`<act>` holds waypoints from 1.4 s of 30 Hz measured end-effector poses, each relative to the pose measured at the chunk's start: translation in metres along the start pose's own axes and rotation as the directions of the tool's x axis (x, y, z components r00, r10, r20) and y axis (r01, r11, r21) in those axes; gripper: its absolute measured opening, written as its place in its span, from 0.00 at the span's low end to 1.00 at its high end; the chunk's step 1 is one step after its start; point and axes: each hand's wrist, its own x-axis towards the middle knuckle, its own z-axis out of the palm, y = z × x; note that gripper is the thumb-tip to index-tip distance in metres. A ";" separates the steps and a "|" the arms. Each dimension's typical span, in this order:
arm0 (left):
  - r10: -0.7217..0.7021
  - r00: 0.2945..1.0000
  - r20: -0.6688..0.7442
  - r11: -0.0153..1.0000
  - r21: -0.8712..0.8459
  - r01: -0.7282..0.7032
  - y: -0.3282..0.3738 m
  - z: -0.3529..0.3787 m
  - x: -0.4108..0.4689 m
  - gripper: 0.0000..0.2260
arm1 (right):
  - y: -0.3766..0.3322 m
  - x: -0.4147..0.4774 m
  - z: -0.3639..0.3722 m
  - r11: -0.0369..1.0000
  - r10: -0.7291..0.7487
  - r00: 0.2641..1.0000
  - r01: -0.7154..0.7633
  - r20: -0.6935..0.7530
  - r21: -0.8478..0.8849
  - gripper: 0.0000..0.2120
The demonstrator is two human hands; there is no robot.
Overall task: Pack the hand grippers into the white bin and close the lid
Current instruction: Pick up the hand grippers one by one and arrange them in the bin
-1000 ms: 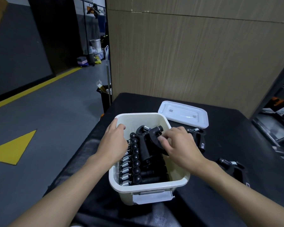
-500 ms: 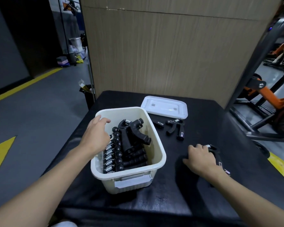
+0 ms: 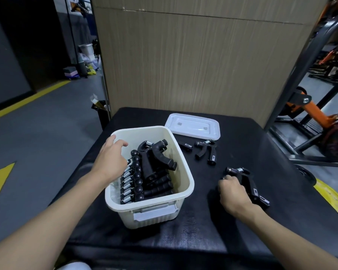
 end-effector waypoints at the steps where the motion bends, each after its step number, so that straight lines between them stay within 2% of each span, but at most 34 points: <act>1: -0.001 1.000 0.003 1.000 -0.001 0.001 0.000 0.000 0.000 0.28 | 0.000 0.001 0.001 0.999 -0.037 0.999 0.037 -0.031 0.022 0.07; 5: -0.001 1.000 0.009 1.000 -0.001 0.001 0.000 0.000 0.000 0.27 | -0.001 0.003 0.001 0.975 -0.169 0.977 0.186 -0.131 0.124 0.06; 8: 0.002 1.000 0.003 1.000 -0.002 -0.002 0.000 -0.001 -0.001 0.27 | -0.004 0.003 -0.004 0.994 -0.080 0.964 0.098 -0.255 0.058 0.11; 11: 0.001 1.000 0.001 1.000 -0.009 -0.001 0.000 -0.001 -0.001 0.27 | -0.009 0.006 -0.010 0.997 0.051 0.983 -0.041 -0.177 0.062 0.16; 14: 0.002 1.000 0.000 1.000 -0.017 -0.002 0.001 -0.001 -0.002 0.27 | -0.016 0.013 -0.011 0.993 0.108 0.992 -0.103 -0.069 0.062 0.15; 16: 0.001 1.000 0.001 1.000 -0.025 -0.001 0.001 -0.001 -0.002 0.27 | -0.023 0.016 -0.015 0.978 0.176 0.984 -0.170 -0.040 0.117 0.14; 19: -0.006 1.000 0.010 0.999 -0.040 0.007 0.000 -0.001 -0.002 0.27 | -0.025 0.023 -0.024 0.904 0.337 0.941 -0.331 0.024 0.270 0.21; 21: -0.007 1.000 0.011 0.999 -0.048 0.008 0.000 -0.002 -0.002 0.27 | -0.021 0.031 -0.032 0.756 0.435 0.896 -0.419 0.092 0.504 0.21; 23: -0.005 1.000 0.012 0.998 -0.065 0.005 -0.001 -0.001 -0.002 0.26 | -0.017 0.035 -0.042 0.429 0.465 0.863 -0.414 0.196 0.803 0.14; 25: -0.008 1.000 0.026 0.997 -0.080 0.010 0.000 -0.001 -0.001 0.24 | -0.015 0.037 -0.057 0.100 0.418 0.870 -0.329 0.260 0.939 0.13; 26: -0.010 1.000 0.026 0.998 -0.069 0.011 0.000 -0.001 -0.001 0.23 | -0.017 0.035 -0.069 -0.010 0.385 0.883 -0.288 0.269 0.958 0.13; 27: -0.001 1.000 0.009 0.999 -0.034 0.001 -0.001 -0.001 -0.001 0.22 | -0.021 0.030 -0.082 -0.071 0.355 0.899 -0.248 0.257 0.966 0.12; 28: 0.026 0.999 -0.026 0.999 0.027 -0.026 0.000 -0.002 -0.002 0.21 | -0.027 0.022 -0.098 -0.088 0.326 0.918 -0.208 0.225 0.974 0.10; 30: 0.123 0.984 -0.132 0.987 0.117 -0.108 0.004 -0.006 -0.004 0.17 | -0.045 0.005 -0.127 -0.034 0.290 0.950 -0.113 0.118 0.993 0.08; 31: 0.154 0.973 -0.175 0.987 0.077 -0.142 0.010 -0.009 -0.004 0.15 | -0.056 -0.004 -0.139 0.002 0.262 0.963 -0.067 0.064 0.998 0.08; 33: 0.105 0.985 -0.137 0.961 -0.241 -0.136 0.031 -0.019 -0.006 0.10 | -0.083 -0.021 -0.160 0.053 0.168 0.986 -0.001 -0.008 0.999 0.09; 35: 0.075 0.996 0.043 0.802 -0.597 -0.035 0.057 -0.029 -0.012 0.10 | -0.112 -0.035 -0.171 0.108 0.053 0.998 0.036 -0.042 0.994 0.10; 37: 0.099 0.967 0.236 0.602 -0.788 0.131 0.079 -0.040 -0.020 0.14 | -0.140 -0.046 -0.173 0.166 -0.051 0.996 0.084 -0.077 0.982 0.11; 39: 0.138 0.933 0.332 0.450 -0.860 0.240 0.089 -0.045 -0.031 0.16 | -0.164 -0.051 -0.164 0.275 -0.134 0.981 0.171 -0.138 0.946 0.11; 41: 0.061 0.949 0.308 0.410 -0.875 0.258 0.089 -0.045 -0.038 0.14 | -0.181 -0.054 -0.153 0.402 -0.225 0.957 0.262 -0.183 0.877 0.09; 42: -0.011 0.962 0.272 0.406 -0.878 0.253 0.085 -0.044 -0.041 0.14 | -0.185 -0.055 -0.149 0.429 -0.283 0.943 0.288 -0.175 0.856 0.08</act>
